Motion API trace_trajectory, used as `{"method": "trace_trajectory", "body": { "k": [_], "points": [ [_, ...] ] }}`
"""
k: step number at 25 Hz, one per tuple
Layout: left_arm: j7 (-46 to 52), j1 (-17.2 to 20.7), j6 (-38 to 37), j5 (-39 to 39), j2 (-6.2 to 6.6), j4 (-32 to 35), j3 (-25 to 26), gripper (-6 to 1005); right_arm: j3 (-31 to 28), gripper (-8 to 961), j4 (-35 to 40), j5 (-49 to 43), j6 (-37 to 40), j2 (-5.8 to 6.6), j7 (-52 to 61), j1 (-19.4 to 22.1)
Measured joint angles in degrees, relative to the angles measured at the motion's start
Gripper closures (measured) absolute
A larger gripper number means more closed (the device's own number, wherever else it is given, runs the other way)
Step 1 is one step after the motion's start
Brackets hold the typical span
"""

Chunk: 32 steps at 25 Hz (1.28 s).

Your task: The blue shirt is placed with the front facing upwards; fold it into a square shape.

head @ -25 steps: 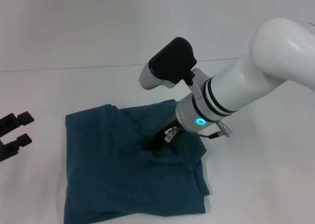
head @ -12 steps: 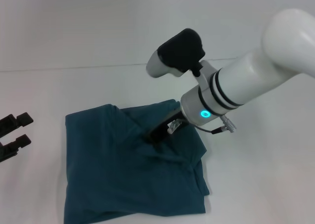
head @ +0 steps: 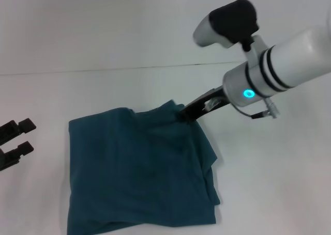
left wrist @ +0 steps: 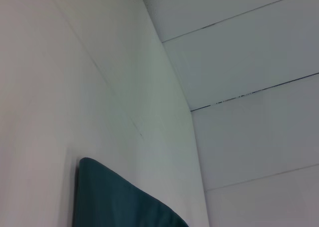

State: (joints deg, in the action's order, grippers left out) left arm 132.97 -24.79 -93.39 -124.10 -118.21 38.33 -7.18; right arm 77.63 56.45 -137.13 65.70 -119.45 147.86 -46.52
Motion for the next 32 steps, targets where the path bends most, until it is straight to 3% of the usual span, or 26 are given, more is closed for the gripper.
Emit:
{"method": "trace_trajectory", "body": {
  "k": [15, 25, 32],
  "points": [
    [-0.1, -0.2, 0.1, 0.0, 0.07, -0.7, -0.1, 178, -1.5, 938, -0.6, -4.9, -4.0, -0.21, 4.4, 0.0],
    [-0.2, -0.1, 0.2, 0.0, 0.01, -0.8, -0.1, 178, -1.7, 938, -6.7, -5.2, -5.9, -0.07, 4.7, -2.7],
    [-0.3, -0.1, 0.2, 0.0, 0.00, -0.9, -0.2, 178, -3.4, 933, -7.2, -12.1, -7.9, 0.00, 10.9, -3.1]
  ]
}}
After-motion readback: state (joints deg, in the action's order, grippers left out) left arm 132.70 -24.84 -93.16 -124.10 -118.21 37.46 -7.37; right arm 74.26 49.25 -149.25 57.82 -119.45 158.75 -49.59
